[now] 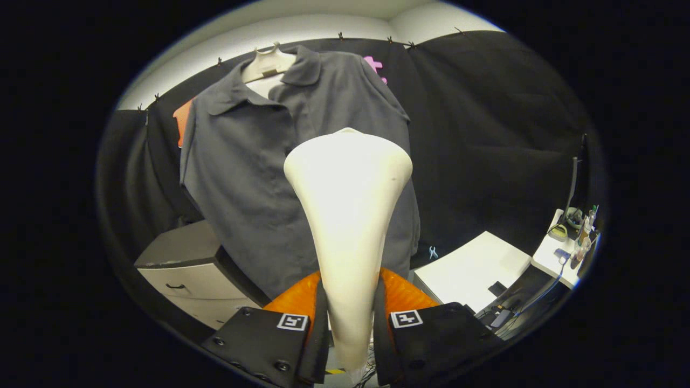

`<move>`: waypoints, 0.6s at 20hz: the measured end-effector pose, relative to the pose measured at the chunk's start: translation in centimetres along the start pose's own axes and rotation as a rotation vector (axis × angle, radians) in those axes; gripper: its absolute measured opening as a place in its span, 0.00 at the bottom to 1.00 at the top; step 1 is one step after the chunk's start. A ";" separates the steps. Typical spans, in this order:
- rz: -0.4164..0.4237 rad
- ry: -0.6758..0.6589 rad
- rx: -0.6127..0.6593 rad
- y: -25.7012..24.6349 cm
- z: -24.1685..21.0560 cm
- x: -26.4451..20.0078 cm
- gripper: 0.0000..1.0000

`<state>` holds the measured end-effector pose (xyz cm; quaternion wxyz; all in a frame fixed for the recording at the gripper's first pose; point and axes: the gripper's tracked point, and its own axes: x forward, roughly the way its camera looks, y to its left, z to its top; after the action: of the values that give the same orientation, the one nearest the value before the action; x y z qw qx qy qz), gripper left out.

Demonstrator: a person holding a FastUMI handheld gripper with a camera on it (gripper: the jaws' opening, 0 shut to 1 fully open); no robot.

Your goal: Iron the clothes twice with a garment steamer, once on the left side and once on the right side.

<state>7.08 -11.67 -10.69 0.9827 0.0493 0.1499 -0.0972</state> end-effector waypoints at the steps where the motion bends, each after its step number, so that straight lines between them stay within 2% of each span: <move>1: -0.002 -0.029 -0.001 1.0 1.0 -1.0 0.42; 4: 0.010 -0.094 -0.006 3.0 2.9 -5.6 0.42; 6: -0.017 -0.138 0.003 3.5 3.5 -8.2 0.42; 12: -0.026 -0.151 0.009 4.5 3.7 -10.9 0.42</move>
<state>-1.19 -5.81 -3.56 0.9896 0.0444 0.0756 -0.1141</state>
